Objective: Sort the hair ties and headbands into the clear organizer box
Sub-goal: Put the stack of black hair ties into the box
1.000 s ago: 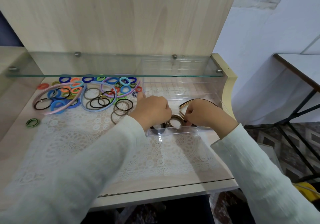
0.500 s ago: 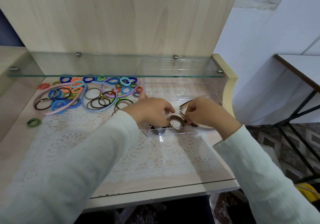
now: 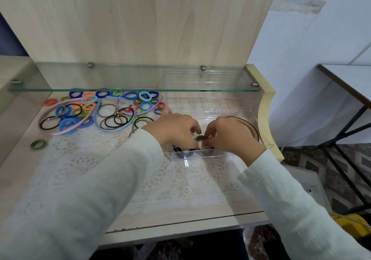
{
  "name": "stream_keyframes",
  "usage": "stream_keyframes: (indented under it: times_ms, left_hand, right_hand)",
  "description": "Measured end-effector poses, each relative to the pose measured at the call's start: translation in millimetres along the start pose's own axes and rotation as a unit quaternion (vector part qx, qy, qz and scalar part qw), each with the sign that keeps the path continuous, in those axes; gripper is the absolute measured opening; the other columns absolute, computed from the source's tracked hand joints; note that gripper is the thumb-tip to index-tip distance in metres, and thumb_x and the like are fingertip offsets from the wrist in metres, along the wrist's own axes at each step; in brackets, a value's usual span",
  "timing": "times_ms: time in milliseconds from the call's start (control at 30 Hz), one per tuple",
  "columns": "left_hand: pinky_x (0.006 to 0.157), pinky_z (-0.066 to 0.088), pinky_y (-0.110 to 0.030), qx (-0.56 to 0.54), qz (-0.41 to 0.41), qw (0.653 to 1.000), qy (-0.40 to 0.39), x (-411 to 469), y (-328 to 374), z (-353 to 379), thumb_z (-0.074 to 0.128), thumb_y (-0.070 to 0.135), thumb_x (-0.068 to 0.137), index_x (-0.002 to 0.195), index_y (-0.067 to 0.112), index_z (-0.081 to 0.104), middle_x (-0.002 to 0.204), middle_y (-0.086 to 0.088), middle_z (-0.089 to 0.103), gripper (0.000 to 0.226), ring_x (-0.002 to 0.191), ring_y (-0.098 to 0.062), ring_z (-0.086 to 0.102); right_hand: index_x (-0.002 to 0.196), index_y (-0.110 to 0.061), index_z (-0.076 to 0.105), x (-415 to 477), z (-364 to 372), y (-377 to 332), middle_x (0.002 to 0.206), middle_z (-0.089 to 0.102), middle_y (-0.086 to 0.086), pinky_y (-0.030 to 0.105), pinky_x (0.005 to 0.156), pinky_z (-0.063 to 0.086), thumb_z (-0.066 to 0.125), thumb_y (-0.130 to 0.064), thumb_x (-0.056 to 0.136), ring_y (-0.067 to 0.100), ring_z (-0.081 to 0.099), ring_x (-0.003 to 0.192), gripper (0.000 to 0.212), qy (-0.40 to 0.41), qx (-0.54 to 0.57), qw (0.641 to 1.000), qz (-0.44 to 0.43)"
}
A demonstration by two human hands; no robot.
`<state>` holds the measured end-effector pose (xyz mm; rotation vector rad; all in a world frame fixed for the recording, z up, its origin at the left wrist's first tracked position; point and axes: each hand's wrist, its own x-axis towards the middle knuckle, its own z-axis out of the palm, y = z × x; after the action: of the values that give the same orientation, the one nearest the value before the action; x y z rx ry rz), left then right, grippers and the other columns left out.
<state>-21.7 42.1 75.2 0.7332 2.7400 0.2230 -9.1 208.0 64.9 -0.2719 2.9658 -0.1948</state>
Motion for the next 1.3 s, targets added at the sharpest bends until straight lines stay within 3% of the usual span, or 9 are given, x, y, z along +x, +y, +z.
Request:
stream_keyframes:
  times_ms: [267, 700, 933, 1133, 1300]
  left_hand:
    - [0.108, 0.014, -0.043, 0.020, 0.012, 0.999, 0.023, -7, -18, 0, 0.059, 0.031, 0.088, 0.129, 0.042, 0.052, 0.132, 0.014, 0.052, 0.042, 0.127, -0.012, 0.042]
    - [0.111, 0.004, -0.048, 0.022, -0.019, 0.999, -0.016, -11, -23, 7, 0.056, 0.031, 0.087, 0.132, 0.043, 0.048, 0.130, 0.011, 0.046, 0.047, 0.133, -0.013, 0.033]
    - [0.109, 0.004, -0.049, 0.004, -0.021, 0.999, 0.025, -9, -22, 8, 0.053, 0.032, 0.092, 0.121, 0.040, 0.058, 0.122, 0.014, 0.055, 0.031, 0.124, -0.011, 0.044]
    - [0.096, 0.002, -0.040, 0.006, -0.009, 0.999, 0.045, -11, -23, 10, 0.050, 0.031, 0.094, 0.109, 0.039, 0.067, 0.110, 0.018, 0.061, 0.024, 0.112, -0.009, 0.051]
    - [0.108, -0.001, -0.049, -0.006, -0.021, 0.999, 0.045, -11, -20, 9, 0.044, 0.028, 0.097, 0.113, 0.038, 0.065, 0.116, 0.016, 0.059, 0.029, 0.117, -0.010, 0.050]
  right_hand:
    - [0.098, -0.030, 0.071, 1, -1, -1, 0.098, 0.064, -0.010, 0.028, 0.075, 0.052, 0.067, -0.037, 0.084, 0.011, 0.060, 0.087, 0.016, -0.007, 0.023, 1.000, 0.005]
    - [0.093, -0.030, 0.072, 3, 0, 0, 0.093, 0.064, -0.013, 0.030, 0.074, 0.054, 0.069, -0.034, 0.082, 0.011, 0.059, 0.085, 0.012, -0.009, 0.034, 0.999, 0.021]
    - [0.092, -0.031, 0.070, 2, 0, -1, 0.094, 0.065, -0.012, 0.033, 0.078, 0.055, 0.068, -0.033, 0.082, 0.011, 0.060, 0.087, 0.010, -0.013, 0.032, 0.999, 0.022]
    - [0.093, -0.031, 0.070, 1, -2, -2, 0.096, 0.067, -0.012, 0.032, 0.078, 0.056, 0.066, -0.028, 0.083, 0.011, 0.062, 0.089, 0.011, -0.017, 0.046, 0.999, 0.023]
    - [0.095, -0.032, 0.070, 1, -3, -3, 0.100, 0.063, -0.012, 0.030, 0.076, 0.053, 0.067, -0.031, 0.084, 0.011, 0.059, 0.089, 0.012, -0.016, 0.043, 0.999, 0.018]
